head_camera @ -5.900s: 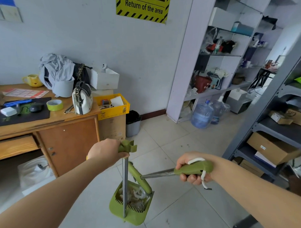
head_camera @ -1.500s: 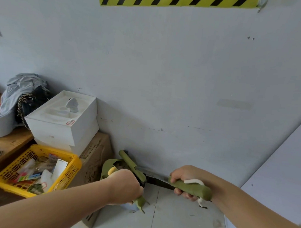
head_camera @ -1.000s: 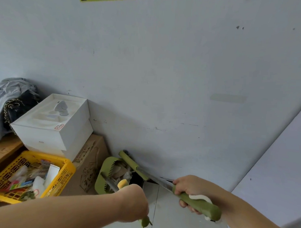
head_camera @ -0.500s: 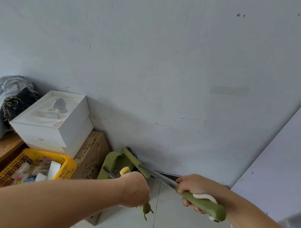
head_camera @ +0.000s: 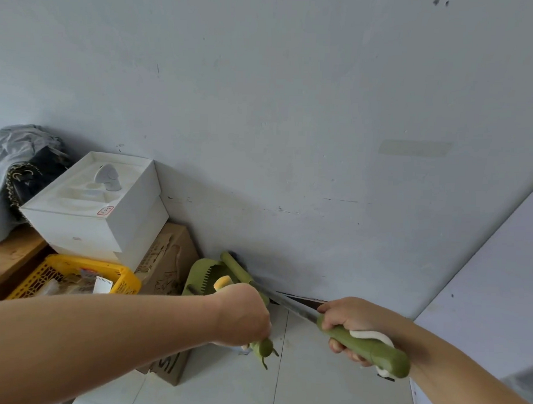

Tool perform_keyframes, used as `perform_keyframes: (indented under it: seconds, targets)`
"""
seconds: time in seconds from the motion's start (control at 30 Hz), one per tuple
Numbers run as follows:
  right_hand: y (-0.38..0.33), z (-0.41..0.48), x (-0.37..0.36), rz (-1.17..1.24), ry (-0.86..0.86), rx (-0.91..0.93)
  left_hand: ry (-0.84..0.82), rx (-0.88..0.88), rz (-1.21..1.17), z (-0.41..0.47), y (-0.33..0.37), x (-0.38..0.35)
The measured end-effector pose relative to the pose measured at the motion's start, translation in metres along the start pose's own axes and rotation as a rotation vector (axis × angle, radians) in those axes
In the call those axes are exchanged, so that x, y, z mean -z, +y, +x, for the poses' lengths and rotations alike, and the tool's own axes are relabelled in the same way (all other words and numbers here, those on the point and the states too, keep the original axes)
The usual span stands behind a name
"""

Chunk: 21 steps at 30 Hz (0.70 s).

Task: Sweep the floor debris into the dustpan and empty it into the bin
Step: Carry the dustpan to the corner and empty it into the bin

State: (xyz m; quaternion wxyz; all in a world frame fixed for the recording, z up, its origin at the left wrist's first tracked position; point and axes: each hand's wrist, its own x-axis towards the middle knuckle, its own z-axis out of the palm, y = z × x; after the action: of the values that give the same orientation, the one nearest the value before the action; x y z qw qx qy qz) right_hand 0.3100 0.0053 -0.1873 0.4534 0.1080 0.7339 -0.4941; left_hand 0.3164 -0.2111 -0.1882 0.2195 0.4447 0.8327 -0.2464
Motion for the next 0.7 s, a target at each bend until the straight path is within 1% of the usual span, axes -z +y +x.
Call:
perform_keyframes:
  seconds: [0.2,0.3,0.37,0.53,0.7]
  targets:
    - [0.007,-0.003,0.004,-0.005,0.007,0.009,-0.094,-0.026,-0.048,-0.003,0.013,-0.003]
    - [0.007,-0.004,0.006,-0.024,-0.002,0.023,-0.116,-0.038,-0.033,-0.001,0.013,-0.002]
    - [0.005,-0.007,0.007,-0.023,-0.014,0.031,-0.121,-0.014,-0.035,-0.002,0.011,0.0]
    - [-0.005,-0.02,0.011,-0.031,-0.033,0.024,-0.005,0.123,-0.035,-0.03,-0.019,0.025]
    - [-0.02,-0.037,0.007,-0.045,-0.031,0.041,0.05,0.152,0.0,-0.049,-0.035,0.038]
